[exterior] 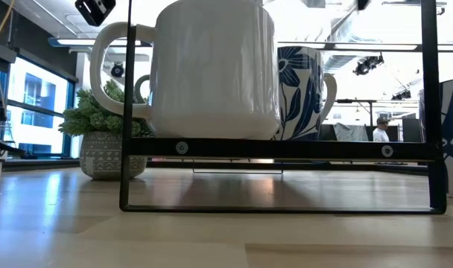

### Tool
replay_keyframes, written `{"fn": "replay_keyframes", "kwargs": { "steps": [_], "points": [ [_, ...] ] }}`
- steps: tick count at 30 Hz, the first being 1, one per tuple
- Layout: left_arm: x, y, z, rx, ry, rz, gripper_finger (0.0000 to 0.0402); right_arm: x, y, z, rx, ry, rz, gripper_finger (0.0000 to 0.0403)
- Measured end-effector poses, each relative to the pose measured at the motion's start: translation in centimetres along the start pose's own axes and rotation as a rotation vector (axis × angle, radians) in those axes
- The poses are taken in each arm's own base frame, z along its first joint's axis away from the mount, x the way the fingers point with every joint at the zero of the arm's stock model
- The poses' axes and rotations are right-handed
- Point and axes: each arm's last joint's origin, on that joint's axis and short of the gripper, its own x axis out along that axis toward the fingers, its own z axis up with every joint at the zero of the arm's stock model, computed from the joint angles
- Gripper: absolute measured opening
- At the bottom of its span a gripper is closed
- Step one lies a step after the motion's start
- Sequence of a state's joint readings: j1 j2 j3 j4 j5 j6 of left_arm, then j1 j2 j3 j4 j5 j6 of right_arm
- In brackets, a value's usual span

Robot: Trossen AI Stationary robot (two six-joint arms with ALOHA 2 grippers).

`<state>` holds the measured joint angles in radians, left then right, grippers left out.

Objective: Place coffee mugs
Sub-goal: Put the blue mug on the shelf

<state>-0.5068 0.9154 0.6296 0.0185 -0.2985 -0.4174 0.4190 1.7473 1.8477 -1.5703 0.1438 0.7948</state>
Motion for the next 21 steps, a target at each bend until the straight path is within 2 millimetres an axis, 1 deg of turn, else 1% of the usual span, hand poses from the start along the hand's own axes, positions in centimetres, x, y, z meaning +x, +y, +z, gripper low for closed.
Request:
{"fn": "replay_keyframes", "kwargs": {
  "steps": [5,11,17,21],
  "points": [
    [0.0,0.0,0.0,-0.001,0.002,-0.006,0.0106,1.7,2.3,-3.2,0.063,0.058,-0.052,0.0094],
    [0.0,0.0,0.0,-0.003,0.001,-0.007,0.0106,4.1,4.2,-6.4,0.195,0.117,-0.085,0.0094],
    [0.0,-0.1,0.1,-0.027,-0.005,-0.012,0.0106,5.9,5.8,-7.9,0.232,0.082,-0.022,0.0094],
    [0.0,-0.1,0.1,-0.03,-0.005,-0.012,0.0106,7.5,6.0,-8.4,0.279,0.081,-0.03,0.0094]
  ]
}}
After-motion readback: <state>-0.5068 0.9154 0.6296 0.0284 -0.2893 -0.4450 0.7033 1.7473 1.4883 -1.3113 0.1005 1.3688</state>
